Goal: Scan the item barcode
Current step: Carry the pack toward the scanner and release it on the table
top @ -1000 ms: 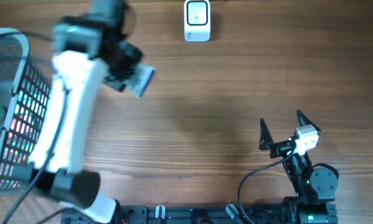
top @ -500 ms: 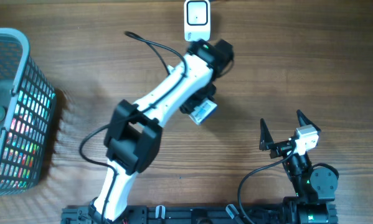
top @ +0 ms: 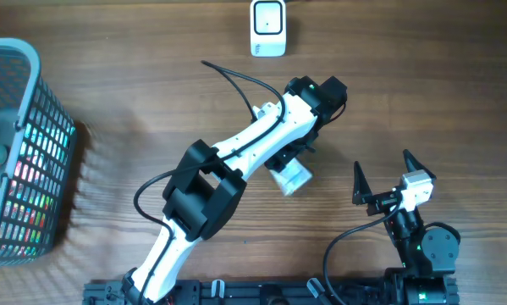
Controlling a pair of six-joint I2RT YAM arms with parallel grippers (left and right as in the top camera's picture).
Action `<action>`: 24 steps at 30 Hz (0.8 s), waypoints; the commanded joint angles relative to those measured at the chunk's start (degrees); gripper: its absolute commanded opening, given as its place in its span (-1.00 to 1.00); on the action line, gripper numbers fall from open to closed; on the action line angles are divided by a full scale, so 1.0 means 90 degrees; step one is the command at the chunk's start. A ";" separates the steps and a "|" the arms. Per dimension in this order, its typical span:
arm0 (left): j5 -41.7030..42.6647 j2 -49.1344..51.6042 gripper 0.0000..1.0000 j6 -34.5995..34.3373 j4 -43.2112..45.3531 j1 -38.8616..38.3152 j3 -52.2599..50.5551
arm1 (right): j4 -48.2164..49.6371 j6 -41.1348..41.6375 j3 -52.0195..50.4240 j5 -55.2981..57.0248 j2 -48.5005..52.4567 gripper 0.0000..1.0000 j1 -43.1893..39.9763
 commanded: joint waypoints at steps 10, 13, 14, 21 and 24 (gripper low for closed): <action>-0.0061 -0.0100 1.00 -0.0012 -0.0478 0.0180 -0.0036 | 0.0015 0.0063 -0.0007 0.0114 -0.0032 1.00 0.0041; -0.0061 -0.0379 1.00 0.0170 -0.0600 0.0323 -0.0034 | 0.0015 0.0061 -0.0007 0.0114 -0.0032 0.99 0.0041; -0.0061 -0.0495 1.00 0.0253 -0.0631 0.0376 -0.0034 | 0.0015 0.0063 -0.0007 0.0114 -0.0032 1.00 0.0041; -0.0066 -0.1994 1.00 0.1457 -0.0663 0.1273 -0.0034 | 0.0015 0.0063 -0.0007 0.0114 -0.0032 1.00 0.0041; -0.0102 -0.2817 1.00 0.1962 -0.0777 0.2050 -0.0034 | 0.0017 0.0063 -0.0007 0.0114 -0.0032 1.00 0.0041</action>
